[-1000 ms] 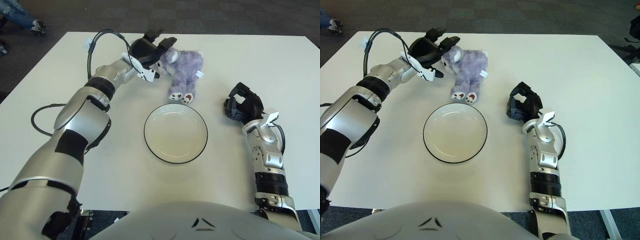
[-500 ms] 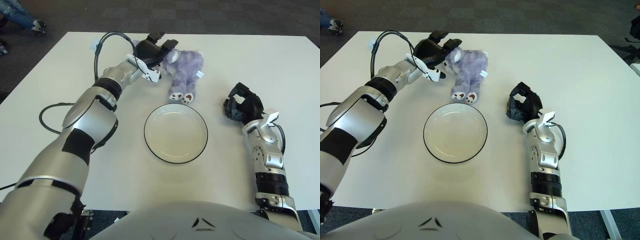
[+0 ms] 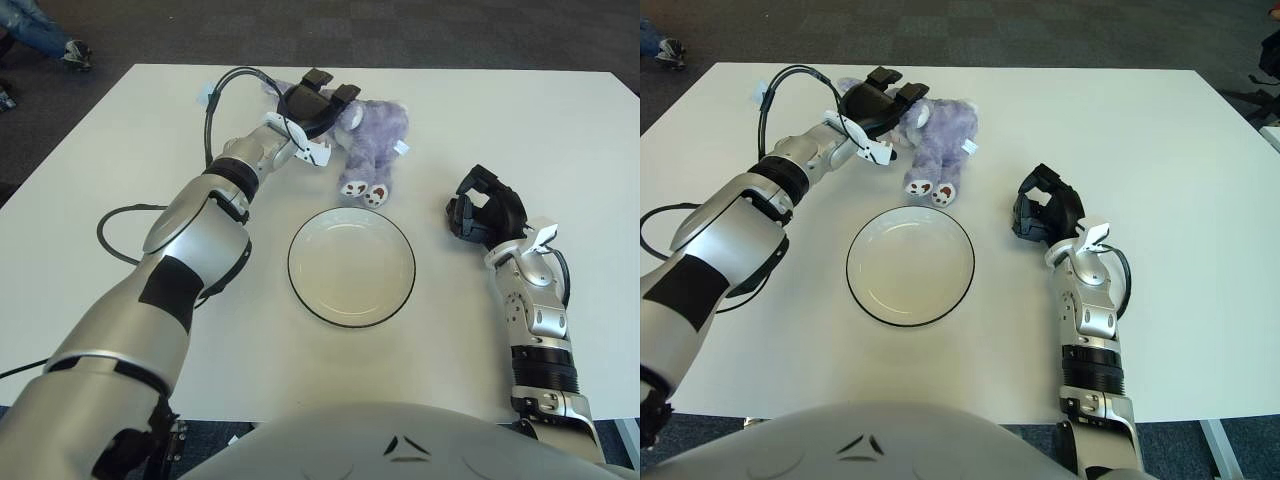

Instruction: Put the doll into the plate.

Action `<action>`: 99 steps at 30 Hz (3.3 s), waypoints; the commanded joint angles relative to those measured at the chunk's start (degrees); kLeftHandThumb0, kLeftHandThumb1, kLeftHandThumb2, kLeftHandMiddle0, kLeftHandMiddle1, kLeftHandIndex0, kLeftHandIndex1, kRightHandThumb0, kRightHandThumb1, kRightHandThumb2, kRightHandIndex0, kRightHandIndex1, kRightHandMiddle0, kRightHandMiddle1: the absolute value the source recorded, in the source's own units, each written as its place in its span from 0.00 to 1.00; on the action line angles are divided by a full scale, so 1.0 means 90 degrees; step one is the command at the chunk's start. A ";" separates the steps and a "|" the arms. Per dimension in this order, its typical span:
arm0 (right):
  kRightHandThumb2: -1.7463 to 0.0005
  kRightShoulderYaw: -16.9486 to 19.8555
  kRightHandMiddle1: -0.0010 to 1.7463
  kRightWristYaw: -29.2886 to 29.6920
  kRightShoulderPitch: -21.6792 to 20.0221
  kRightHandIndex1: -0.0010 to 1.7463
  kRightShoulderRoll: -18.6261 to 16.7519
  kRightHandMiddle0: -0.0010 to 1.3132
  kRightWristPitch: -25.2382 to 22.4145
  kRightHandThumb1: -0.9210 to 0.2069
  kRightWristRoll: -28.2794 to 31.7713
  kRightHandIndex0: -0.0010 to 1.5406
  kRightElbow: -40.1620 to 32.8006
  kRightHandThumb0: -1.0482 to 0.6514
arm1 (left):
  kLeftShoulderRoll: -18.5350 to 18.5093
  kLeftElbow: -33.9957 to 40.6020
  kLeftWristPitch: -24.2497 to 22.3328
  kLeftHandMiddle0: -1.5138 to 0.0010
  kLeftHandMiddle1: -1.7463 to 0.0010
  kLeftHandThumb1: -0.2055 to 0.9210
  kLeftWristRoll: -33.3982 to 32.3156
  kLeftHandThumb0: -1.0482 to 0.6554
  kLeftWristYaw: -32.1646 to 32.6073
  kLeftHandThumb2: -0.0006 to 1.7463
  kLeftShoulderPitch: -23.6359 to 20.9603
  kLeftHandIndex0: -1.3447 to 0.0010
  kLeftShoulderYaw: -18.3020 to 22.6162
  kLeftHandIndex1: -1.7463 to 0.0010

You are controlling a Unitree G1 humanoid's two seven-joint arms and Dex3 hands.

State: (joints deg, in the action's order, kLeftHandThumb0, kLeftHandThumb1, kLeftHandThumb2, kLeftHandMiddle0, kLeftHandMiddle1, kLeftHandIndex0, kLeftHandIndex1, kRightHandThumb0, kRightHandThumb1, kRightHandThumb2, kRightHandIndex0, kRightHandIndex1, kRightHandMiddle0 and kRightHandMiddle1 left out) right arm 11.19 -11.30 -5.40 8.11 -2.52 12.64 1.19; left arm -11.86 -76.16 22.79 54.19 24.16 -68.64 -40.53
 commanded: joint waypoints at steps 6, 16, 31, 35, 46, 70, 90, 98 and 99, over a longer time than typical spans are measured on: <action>0.24 -0.0012 1.00 0.0009 0.0090 1.00 -0.0002 0.47 -0.0054 0.54 0.0051 0.82 -0.0141 0.33 | 0.0120 -0.0104 -0.0245 1.00 0.57 0.40 -0.0131 0.40 -0.0266 0.59 -0.0068 1.00 0.0026 0.69; 0.24 -0.0049 1.00 0.0013 0.0147 1.00 0.0003 0.47 -0.0065 0.55 0.0040 0.81 -0.0219 0.33 | 0.0294 -0.0172 -0.0570 1.00 0.57 0.36 -0.0366 0.44 -0.0614 0.62 -0.0030 1.00 0.0113 0.67; 0.24 -0.0102 1.00 -0.0085 0.0353 1.00 0.0045 0.48 -0.0141 0.55 0.0065 0.81 -0.0529 0.33 | 0.0597 -0.0256 -0.0905 0.99 0.50 0.34 -0.0854 0.45 -0.1151 0.64 0.0046 1.00 0.0446 0.67; 0.24 -0.0108 1.00 -0.0107 0.0393 1.00 0.0047 0.48 -0.0190 0.55 0.0082 0.82 -0.0599 0.33 | 0.0616 -0.0254 -0.0887 0.99 0.48 0.33 -0.0935 0.45 -0.1239 0.64 0.0055 1.00 0.0517 0.65; 0.28 -0.0100 1.00 -0.0119 0.0456 1.00 0.0025 0.43 -0.0302 0.49 0.0151 0.81 -0.0755 0.34 | 0.0599 -0.0253 -0.0793 0.98 0.24 0.34 -0.1028 0.43 -0.1399 0.63 0.0093 1.00 0.0573 0.52; 0.25 -0.0218 1.00 0.0086 -0.0934 1.00 0.0554 0.46 -0.0341 0.53 -0.0567 0.82 -0.0260 0.33 | 0.0244 -0.0186 -0.0383 0.96 0.16 0.37 -0.0766 0.42 -0.1086 0.63 0.0146 1.00 0.0320 0.46; 0.31 -0.0440 1.00 0.0474 -0.2588 1.00 0.0729 0.41 0.0016 0.46 -0.1257 0.77 0.1353 0.35 | -0.0427 0.0364 0.0519 0.98 0.16 0.38 -0.0546 0.43 -0.0739 0.63 0.0147 1.00 0.0041 0.44; 0.33 -0.0671 1.00 0.0651 -0.3316 1.00 0.0797 0.40 0.0304 0.44 -0.1685 0.76 0.2409 0.36 | -0.0717 0.0939 0.0781 0.98 0.16 0.38 -0.0693 0.43 -0.0829 0.63 0.0359 1.00 0.0197 0.41; 0.33 -0.0699 1.00 0.0670 -0.3376 1.00 0.0800 0.40 0.0322 0.44 -0.1732 0.76 0.2500 0.36 | -0.0729 0.0982 0.0787 0.98 0.16 0.38 -0.0709 0.43 -0.0835 0.63 0.0382 1.00 0.0215 0.41</action>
State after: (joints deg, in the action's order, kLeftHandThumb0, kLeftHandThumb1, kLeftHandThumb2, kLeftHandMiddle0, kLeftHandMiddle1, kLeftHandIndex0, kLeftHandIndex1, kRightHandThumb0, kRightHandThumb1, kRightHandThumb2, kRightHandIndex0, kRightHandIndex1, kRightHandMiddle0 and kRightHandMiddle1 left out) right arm 5.77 -5.95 -33.17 14.65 -0.93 -1.61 20.75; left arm -17.58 -68.85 29.49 48.18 17.13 -66.59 -39.15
